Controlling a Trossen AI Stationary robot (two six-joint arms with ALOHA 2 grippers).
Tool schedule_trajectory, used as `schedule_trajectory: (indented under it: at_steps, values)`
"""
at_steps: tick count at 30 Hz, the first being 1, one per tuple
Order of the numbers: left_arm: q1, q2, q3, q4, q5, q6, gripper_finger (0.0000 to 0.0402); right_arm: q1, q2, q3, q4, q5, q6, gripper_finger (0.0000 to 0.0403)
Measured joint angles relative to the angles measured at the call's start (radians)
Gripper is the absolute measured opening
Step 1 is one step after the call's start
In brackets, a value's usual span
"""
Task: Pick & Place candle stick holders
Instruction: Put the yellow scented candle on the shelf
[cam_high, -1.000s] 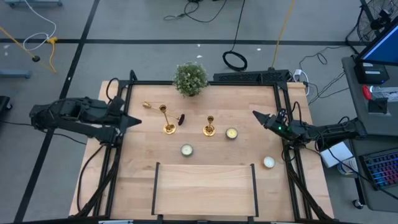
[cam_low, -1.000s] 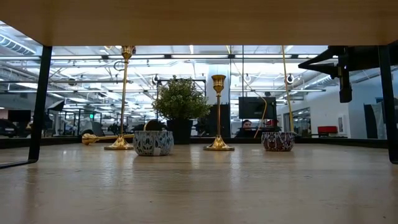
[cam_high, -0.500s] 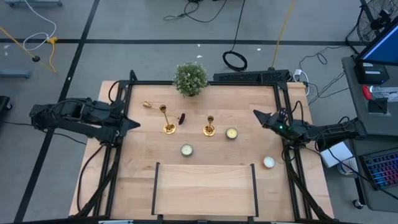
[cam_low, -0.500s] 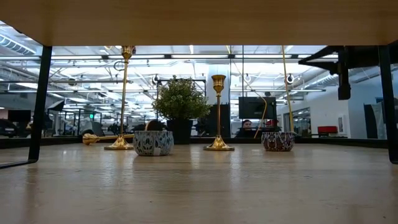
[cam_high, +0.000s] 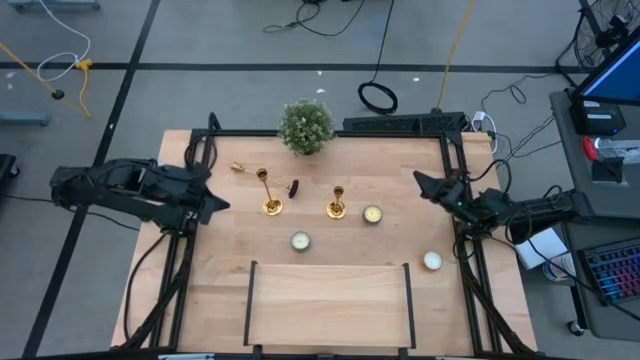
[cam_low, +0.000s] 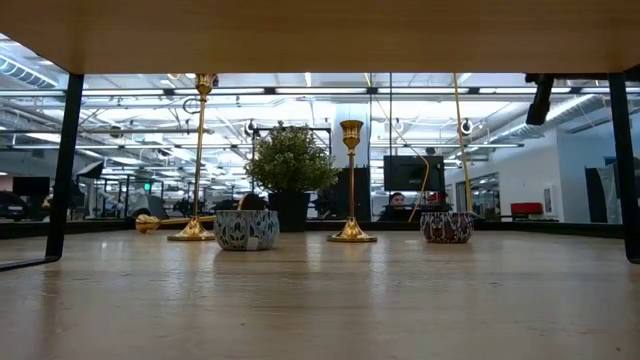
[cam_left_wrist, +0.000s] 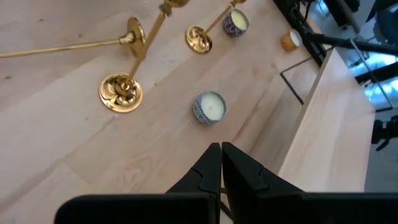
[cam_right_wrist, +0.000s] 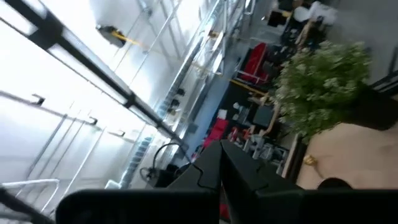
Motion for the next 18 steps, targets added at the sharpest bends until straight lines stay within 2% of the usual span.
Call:
schedule_trajectory:
  at_steps: [8, 18]
  values:
    - [0.000, 0.044, 0.000, 0.000, 0.059, 0.003, 0.0017, 0.000, 0.068, 0.011, 0.004, -0.021, 0.045, 0.0010]
    - [0.000, 0.086, 0.000, 0.000, 0.101, -0.002, 0.0017, 0.001, 0.135, 0.012, 0.058, -0.052, 0.104, 0.0104]
